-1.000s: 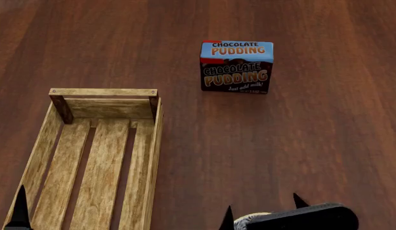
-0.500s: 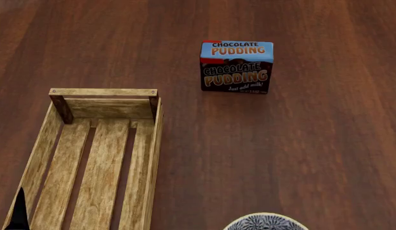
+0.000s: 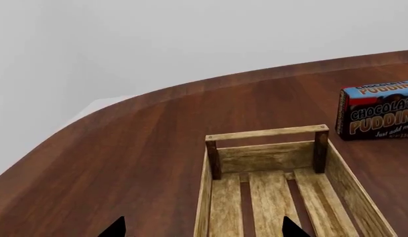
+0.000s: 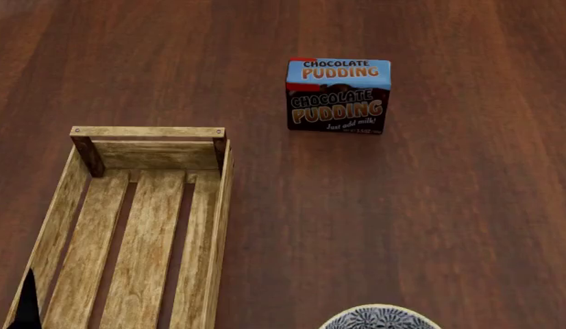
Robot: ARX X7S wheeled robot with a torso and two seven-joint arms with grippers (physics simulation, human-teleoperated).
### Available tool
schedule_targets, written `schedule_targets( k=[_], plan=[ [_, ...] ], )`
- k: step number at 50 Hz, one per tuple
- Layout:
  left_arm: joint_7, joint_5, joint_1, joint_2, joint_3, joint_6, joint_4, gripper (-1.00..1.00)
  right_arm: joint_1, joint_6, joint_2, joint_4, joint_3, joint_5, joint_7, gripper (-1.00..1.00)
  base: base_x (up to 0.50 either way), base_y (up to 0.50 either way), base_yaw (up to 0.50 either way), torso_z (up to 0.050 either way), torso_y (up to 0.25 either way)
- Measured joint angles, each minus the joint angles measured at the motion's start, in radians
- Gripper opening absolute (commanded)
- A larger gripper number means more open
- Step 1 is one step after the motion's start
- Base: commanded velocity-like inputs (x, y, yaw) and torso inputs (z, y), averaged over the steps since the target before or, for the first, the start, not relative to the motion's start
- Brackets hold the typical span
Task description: Stack the left bowl on the right bowl and place them in the tray.
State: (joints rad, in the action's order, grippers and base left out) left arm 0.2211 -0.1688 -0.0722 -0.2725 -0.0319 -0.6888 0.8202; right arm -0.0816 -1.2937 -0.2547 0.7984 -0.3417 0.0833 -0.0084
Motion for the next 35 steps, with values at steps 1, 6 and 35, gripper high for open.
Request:
schedule_targets(
  k=[1, 6, 35],
  plan=[
    [0.0, 0.0, 0.0, 0.0, 0.0, 0.001, 0.0, 1.0, -0.001, 0.002, 0.0, -0.006, -0.002, 0.0, 0.0, 1.0, 0.0, 0.0, 0.0, 0.0, 0.0],
    [0.003, -0.002, -0.003, -0.002, 0.0, 0.005, -0.002, 1.0, -0.005, 0.01, -0.001, -0.031, -0.013, -0.001, 0.003, 1.0, 0.0, 0.0, 0.0, 0.0, 0.0],
    [0.013, -0.018, -0.021, -0.01, -0.01, 0.03, -0.001, 1.0, -0.014, 0.038, -0.003, -0.128, -0.069, 0.007, 0.005, 1.0, 0.0, 0.0, 0.0, 0.0, 0.0]
  ],
)
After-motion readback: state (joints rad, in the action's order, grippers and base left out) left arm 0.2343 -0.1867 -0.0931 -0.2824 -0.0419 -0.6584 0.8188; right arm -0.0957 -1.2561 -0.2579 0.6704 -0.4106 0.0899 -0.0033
